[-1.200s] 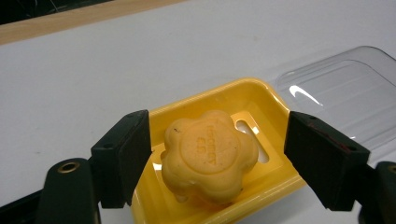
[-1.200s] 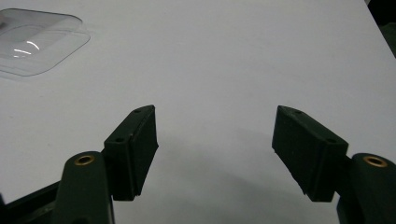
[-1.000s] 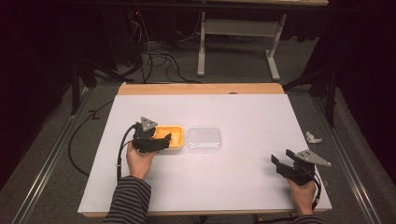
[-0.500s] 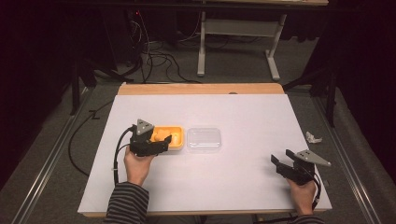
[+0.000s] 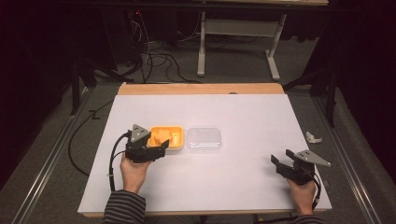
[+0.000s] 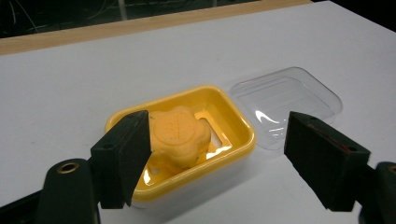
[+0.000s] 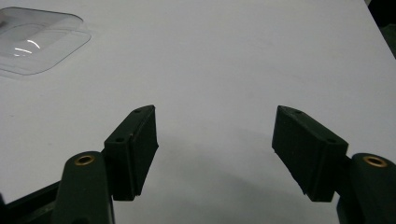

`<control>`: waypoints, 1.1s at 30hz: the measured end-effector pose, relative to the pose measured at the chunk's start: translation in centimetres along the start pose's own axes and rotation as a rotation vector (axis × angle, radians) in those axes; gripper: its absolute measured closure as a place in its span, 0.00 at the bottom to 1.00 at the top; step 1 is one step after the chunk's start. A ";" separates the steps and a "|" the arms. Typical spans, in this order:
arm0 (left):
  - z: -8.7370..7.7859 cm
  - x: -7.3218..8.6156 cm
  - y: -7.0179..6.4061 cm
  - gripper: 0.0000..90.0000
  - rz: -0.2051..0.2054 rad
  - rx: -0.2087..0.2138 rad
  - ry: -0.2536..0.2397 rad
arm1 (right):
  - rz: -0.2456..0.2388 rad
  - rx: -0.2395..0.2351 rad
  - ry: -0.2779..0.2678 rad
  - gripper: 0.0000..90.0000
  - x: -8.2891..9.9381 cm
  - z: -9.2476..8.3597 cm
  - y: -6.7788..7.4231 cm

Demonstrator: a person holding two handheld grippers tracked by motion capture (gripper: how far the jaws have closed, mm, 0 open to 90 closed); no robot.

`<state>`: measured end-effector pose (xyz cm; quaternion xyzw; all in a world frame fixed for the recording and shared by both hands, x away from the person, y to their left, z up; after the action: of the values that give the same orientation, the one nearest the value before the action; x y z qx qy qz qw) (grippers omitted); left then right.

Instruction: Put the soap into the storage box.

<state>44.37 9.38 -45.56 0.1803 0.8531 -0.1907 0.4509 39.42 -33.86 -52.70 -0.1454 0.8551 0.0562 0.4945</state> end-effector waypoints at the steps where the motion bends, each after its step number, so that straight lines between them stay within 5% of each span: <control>1: -0.1 0.0 0.0 0.26 0.003 -0.003 0.000 | 0.002 0.000 0.002 0.35 0.0 0.0 0.0; 33: -2.4 2.6 -1.4 0.25 0.052 0.008 0.015 | 0.001 -0.004 0.015 0.35 0.1 0.1 0.1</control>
<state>40.64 9.71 -46.25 0.2054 0.8509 -0.1809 0.4484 39.45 -33.80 -52.84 -0.1464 0.8587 0.0571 0.4878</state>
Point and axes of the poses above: each handheld gripper's, and its own axes: z roughly forward along the jaws, x roughly out of its underside, y roughly to its left, the point moved 10 cm from there along z, roughly forward along the jaws, and after that the axes turned 5 degrees about -z, right-handed, at the moved point
